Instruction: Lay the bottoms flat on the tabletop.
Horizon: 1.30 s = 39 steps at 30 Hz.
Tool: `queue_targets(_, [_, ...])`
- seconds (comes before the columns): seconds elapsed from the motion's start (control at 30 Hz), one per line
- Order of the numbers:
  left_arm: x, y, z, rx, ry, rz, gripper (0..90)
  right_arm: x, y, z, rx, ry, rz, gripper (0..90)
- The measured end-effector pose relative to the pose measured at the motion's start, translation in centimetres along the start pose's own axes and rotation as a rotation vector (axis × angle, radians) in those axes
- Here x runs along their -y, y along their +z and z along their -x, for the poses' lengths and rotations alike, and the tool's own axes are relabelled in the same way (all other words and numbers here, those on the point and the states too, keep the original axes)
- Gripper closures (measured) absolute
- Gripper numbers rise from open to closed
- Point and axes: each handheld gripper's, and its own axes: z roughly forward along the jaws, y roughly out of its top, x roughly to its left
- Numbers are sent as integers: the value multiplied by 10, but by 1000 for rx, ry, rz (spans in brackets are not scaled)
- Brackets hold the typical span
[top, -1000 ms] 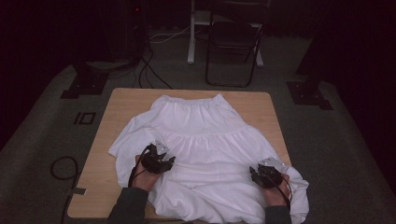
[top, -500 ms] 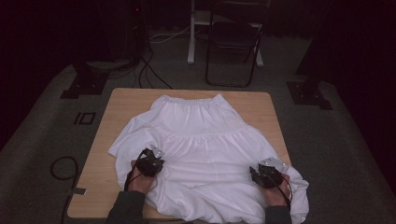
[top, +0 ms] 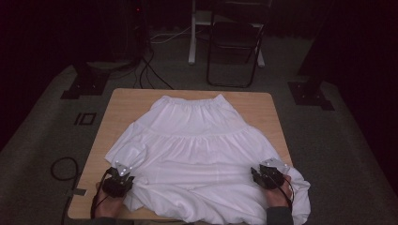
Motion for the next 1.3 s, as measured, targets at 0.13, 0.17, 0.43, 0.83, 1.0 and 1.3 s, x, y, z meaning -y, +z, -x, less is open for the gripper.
queue_targets(0.13, [12, -13, -8, -36, -22, -1, 804, 0, 0, 0, -1, 2, -1, 573])
queue_targets(0.17, [14, -16, -10, -46, -21, -6, 803, 0, 0, 0, -1, 2, -1, 574])
queue_targets(0.43, [28, -32, -26, -81, -63, -12, 785, 0, 0, 0, -2, 4, -2, 573])
queue_targets(0.83, [20, -78, -34, 69, -114, 152, 496, 0, 0, 1, -7, 11, -1, 573])
queue_targets(1.0, [6, -95, -27, 82, -79, 232, 401, 0, 0, 1, -6, 13, -1, 573])
queue_targets(1.3, [-32, -77, -10, 104, -10, 242, 465, 0, 0, 1, -9, 15, 1, 573])
